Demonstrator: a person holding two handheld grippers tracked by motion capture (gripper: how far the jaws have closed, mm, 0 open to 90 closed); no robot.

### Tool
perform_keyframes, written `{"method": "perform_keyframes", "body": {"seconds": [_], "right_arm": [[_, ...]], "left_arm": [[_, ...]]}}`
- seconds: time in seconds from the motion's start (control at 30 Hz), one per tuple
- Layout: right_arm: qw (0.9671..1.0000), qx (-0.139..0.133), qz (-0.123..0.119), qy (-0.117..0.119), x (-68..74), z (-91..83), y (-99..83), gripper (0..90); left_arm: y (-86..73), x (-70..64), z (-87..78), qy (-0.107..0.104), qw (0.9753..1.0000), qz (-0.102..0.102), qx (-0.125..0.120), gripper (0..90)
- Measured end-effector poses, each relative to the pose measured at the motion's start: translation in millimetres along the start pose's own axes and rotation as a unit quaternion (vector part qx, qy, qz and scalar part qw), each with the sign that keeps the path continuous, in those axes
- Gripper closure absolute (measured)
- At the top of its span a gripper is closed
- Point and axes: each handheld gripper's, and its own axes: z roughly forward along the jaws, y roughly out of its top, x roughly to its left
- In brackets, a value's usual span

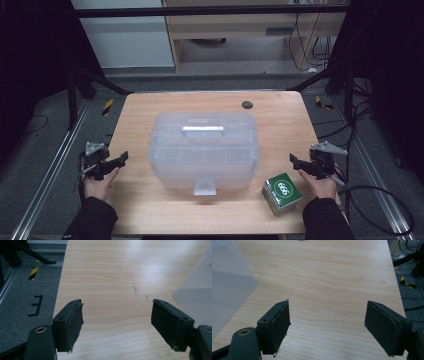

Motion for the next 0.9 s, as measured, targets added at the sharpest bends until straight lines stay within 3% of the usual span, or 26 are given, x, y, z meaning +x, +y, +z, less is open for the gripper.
{"method": "perform_keyframes", "body": {"seconds": [0.17, 0.2, 0.23, 0.4, 0.47, 0.53, 0.6, 0.7, 0.8, 0.9], "right_arm": [[0.9998, -0.018, -0.001, 0.012, 4.9, -9.1, 3.3, 20.8], [0.9996, -0.019, 0.003, 0.019, 6.4, -9.6, 4.1, 20.5], [0.9996, -0.021, 0.001, 0.02, 8.7, -9.5, 5.1, 20.3], [0.9997, -0.015, -0.015, 0.015, 12.0, -9.9, 3.9, 18.6], [0.9996, -0.014, -0.015, 0.017, 12.4, -10.5, 3.5, 18.6], [0.9996, -0.011, -0.018, 0.018, 13.3, -10.7, 3.7, 19.0], [0.9995, -0.007, -0.023, 0.019, 14.0, -10.2, 4.4, 19.4], [0.9995, -0.004, -0.025, 0.022, 15.3, -10.0, 4.8, 19.6], [0.9994, 0.002, -0.026, 0.024, 17.1, -9.0, 4.9, 19.7], [0.9993, 0.006, -0.028, 0.023, 18.1, -8.6, 4.4, 19.5]], "left_arm": [[3.0, -6.0, -10.6, -0.003, 0.9993, 0.028, -0.023, 27.5], [2.7, -7.1, -12.0, -0.008, 0.9991, 0.034, -0.024, 28.2], [2.4, -9.4, -12.9, -0.029, 0.9985, 0.041, -0.021, 28.0], [4.6, -14.7, -12.5, -0.041, 0.9963, 0.071, -0.024, 32.0], [7.1, -15.7, -13.3, -0.061, 0.9954, 0.07, -0.023, 33.1], [9.1, -16.2, -15.0, -0.071, 0.9937, 0.083, -0.027, 33.6], [13.9, -15.9, -18.5, -0.073, 0.9917, 0.099, -0.035, 33.6], [18.2, -15.0, -21.0, -0.066, 0.991, 0.108, -0.043, 33.5], [28.8, -13.7, -26.6, -0.062, 0.9888, 0.124, -0.056, 33.2], [32.4, -15.5, -29.9, -0.067, 0.9883, 0.122, -0.062, 33.1]]}}
